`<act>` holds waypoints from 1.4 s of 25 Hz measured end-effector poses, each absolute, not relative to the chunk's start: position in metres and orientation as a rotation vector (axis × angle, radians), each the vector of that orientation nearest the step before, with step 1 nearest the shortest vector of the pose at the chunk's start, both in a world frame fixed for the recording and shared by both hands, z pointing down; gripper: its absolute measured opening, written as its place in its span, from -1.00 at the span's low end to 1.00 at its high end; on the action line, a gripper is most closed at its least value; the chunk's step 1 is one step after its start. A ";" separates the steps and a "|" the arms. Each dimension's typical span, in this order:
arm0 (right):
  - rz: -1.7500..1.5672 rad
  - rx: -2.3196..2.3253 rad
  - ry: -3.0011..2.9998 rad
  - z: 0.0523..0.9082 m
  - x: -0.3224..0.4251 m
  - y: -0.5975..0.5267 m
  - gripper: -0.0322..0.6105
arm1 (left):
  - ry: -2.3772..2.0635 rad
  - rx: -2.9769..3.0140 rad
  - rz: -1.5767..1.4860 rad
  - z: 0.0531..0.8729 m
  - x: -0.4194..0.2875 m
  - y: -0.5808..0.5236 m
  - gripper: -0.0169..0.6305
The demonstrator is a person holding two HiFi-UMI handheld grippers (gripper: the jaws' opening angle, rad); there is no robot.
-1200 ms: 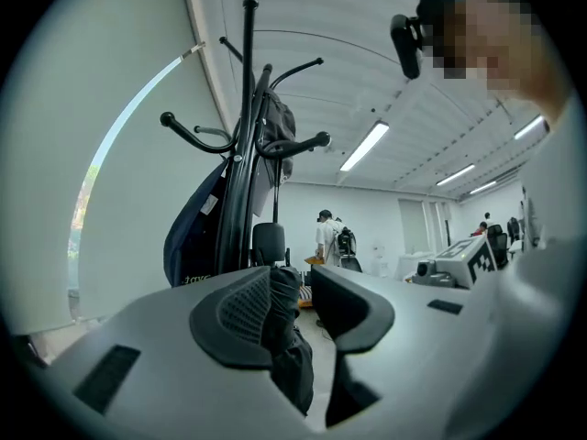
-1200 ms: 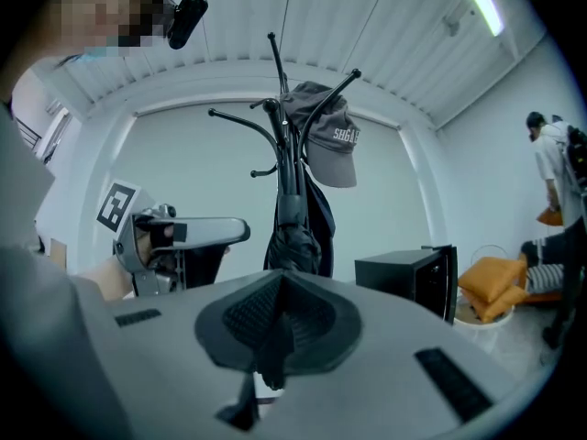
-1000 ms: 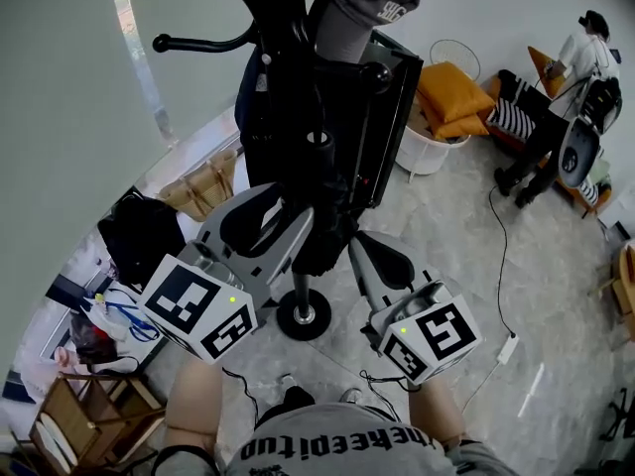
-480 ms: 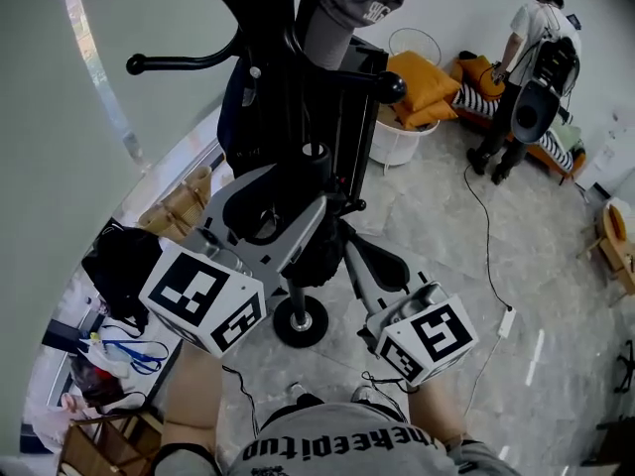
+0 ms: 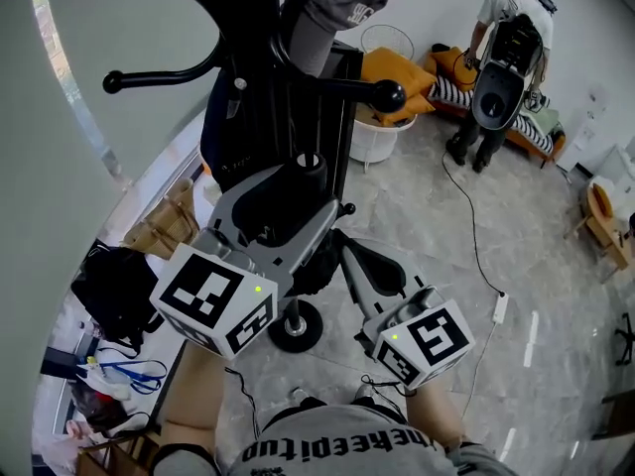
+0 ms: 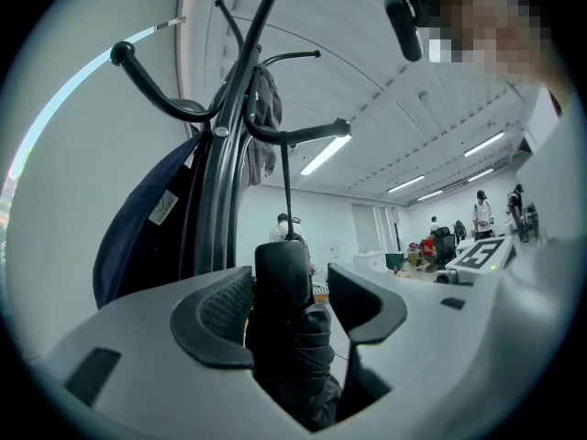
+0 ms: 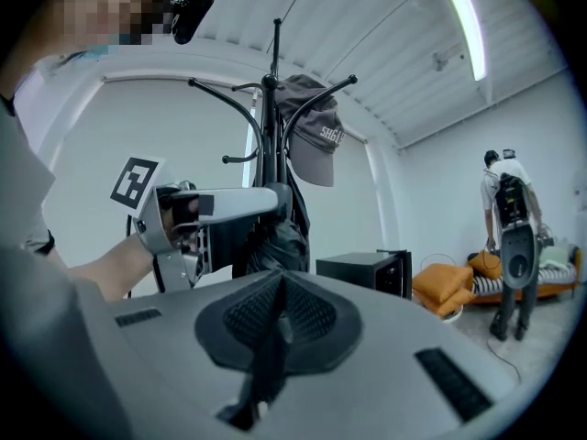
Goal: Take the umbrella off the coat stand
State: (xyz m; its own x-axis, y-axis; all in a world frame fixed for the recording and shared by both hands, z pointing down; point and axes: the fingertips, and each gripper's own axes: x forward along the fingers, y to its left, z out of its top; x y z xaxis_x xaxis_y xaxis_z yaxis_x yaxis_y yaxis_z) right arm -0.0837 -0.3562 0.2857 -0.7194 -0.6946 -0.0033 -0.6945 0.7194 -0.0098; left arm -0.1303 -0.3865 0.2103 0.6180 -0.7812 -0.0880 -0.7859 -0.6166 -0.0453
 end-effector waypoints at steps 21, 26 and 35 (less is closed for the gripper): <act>-0.003 -1.260 2.872 0.283 -0.060 -0.351 -0.87 | 1.377 -2.728 0.110 0.203 -0.120 -0.396 -0.22; 0.000 -1.246 2.866 0.282 -0.059 -0.348 -0.87 | 1.360 -2.706 0.112 0.185 -0.120 -0.386 -0.23; 0.016 -1.219 2.847 0.276 -0.047 -0.339 -0.87 | 1.367 -2.633 0.087 0.168 -0.112 -0.373 -0.23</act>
State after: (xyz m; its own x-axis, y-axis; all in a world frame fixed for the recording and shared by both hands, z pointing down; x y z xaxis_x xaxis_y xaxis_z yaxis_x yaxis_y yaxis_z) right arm -0.0468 -0.3393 0.2759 -0.6893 -0.7231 -0.0454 -0.7235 0.6903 -0.0082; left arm -0.1123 -0.3732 0.1677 0.5770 -0.8061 -0.1312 -0.8162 -0.5638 -0.1262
